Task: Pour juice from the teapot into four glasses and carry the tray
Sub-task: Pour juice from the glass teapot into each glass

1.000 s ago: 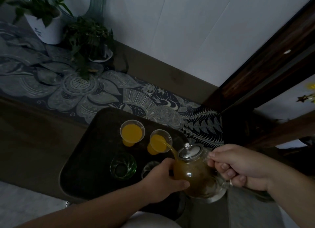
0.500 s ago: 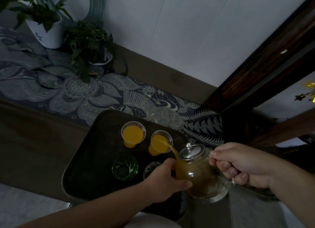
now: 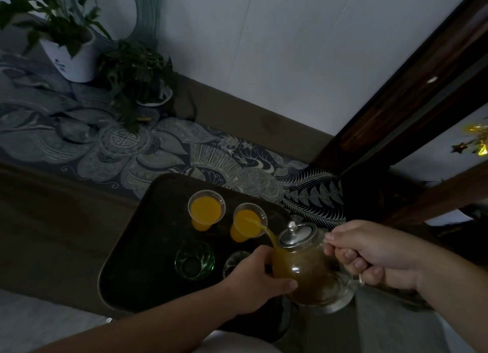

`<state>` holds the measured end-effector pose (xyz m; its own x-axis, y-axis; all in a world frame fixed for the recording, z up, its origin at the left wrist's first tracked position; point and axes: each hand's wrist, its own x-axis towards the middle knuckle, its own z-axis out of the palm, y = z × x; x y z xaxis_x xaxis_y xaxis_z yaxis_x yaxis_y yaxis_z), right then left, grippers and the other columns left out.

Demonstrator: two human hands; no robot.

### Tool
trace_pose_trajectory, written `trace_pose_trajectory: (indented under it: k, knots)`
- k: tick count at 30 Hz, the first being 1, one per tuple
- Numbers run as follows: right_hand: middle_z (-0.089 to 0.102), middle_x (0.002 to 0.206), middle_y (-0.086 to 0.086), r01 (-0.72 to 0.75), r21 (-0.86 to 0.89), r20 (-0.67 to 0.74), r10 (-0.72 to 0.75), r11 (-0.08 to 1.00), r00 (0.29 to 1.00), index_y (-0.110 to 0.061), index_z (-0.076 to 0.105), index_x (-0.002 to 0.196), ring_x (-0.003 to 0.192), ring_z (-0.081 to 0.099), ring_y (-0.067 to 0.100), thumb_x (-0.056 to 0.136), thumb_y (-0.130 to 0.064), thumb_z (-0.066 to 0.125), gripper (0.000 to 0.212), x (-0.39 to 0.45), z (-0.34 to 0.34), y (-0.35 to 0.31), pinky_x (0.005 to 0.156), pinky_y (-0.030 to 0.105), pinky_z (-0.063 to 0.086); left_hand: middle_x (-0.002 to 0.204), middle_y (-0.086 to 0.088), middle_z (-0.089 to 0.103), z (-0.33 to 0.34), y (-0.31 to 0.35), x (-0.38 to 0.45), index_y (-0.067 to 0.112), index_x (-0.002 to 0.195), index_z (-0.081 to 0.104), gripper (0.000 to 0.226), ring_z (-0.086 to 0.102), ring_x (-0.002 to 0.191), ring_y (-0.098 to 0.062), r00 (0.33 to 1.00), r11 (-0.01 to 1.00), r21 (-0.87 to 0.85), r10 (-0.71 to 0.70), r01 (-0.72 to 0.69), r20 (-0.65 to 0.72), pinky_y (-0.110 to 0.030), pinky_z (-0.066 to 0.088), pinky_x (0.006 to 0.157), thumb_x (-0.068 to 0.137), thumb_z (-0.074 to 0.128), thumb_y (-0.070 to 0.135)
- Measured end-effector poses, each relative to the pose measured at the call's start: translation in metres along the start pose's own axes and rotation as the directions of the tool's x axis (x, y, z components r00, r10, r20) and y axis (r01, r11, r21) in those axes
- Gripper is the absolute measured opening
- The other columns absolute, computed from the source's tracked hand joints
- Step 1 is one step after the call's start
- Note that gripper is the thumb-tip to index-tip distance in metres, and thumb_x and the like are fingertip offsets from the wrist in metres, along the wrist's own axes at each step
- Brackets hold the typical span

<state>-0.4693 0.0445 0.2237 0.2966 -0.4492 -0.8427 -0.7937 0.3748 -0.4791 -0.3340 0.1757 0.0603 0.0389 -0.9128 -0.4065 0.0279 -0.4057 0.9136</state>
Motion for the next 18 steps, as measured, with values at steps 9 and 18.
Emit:
trace_pose_trajectory:
  k: [9, 18]
  knots:
    - [0.039, 0.053, -0.005, 0.041, 0.031, -0.021, -0.04, 0.999, 0.999, -0.008, 0.059, 0.086, 0.043, 0.031, 0.004, 0.097, -0.025, 0.049, 0.023, 0.006, 0.004, 0.014, 0.031, 0.014, 0.018, 0.129, 0.011, 0.058, -0.004, -0.001, 0.001, 0.03, 0.135, 0.044, 0.065, 0.06, 0.114, -0.009, 1.0, 1.0, 0.0, -0.007, 0.007, 0.012, -0.03, 0.051, 0.097, 0.081, 0.08, 0.032]
    - [0.041, 0.048, -0.005, 0.075, 0.118, -0.063, -0.068, 0.99, 0.996, -0.011, 0.061, 0.078, 0.038, 0.031, 0.005, 0.096, -0.024, 0.048, 0.026, 0.03, 0.007, 0.047, 0.033, 0.01, 0.019, 0.127, 0.008, 0.061, -0.004, -0.017, 0.008, 0.03, 0.132, 0.045, 0.068, 0.062, 0.115, -0.013, 1.0, 1.0, -0.009, -0.014, 0.014, 0.0, -0.041, 0.052, 0.102, 0.076, 0.084, 0.027]
